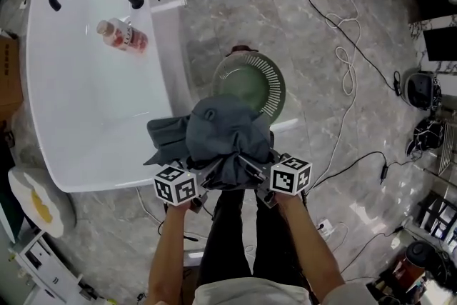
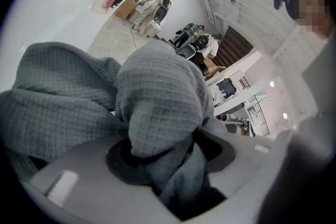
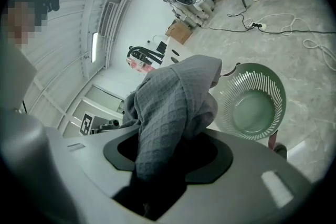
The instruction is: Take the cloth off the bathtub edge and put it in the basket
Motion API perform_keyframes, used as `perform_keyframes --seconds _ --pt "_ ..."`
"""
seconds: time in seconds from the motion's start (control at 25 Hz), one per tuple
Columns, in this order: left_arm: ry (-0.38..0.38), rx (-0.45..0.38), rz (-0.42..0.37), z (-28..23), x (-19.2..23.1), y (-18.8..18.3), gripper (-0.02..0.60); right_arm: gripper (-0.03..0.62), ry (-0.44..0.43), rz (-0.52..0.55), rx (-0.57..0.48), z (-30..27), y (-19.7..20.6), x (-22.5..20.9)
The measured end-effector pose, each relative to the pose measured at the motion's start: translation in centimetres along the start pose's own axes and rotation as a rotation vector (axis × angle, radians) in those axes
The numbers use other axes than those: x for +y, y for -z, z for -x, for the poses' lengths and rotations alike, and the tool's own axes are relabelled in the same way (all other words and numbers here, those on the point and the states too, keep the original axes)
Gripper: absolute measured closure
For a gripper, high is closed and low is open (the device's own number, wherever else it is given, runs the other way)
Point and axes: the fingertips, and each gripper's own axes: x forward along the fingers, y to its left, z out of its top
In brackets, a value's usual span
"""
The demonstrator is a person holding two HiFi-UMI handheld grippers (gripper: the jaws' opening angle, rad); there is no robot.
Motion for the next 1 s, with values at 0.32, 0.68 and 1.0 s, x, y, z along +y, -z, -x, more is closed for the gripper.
perform_keyframes --seconds 0.32,0.68,1.0 --pt "0.036 0.012 -0.016 -4.0 -3.3 -1.7 0.307 0.388 0.005 -0.028 -0.053 3.6 -3.0 -2.5" --pt "0.051 0.006 0.011 -9.0 -5.5 -3.4 0.308 0.388 0.025 -0.05 -0.053 6.3 -6.3 -6.3" --pt "0.065 -0.069 0.03 -12.8 -7.5 -7.0 0.318 0.388 0.037 -0.056 -0.094 8.0 -11.0 -9.3"
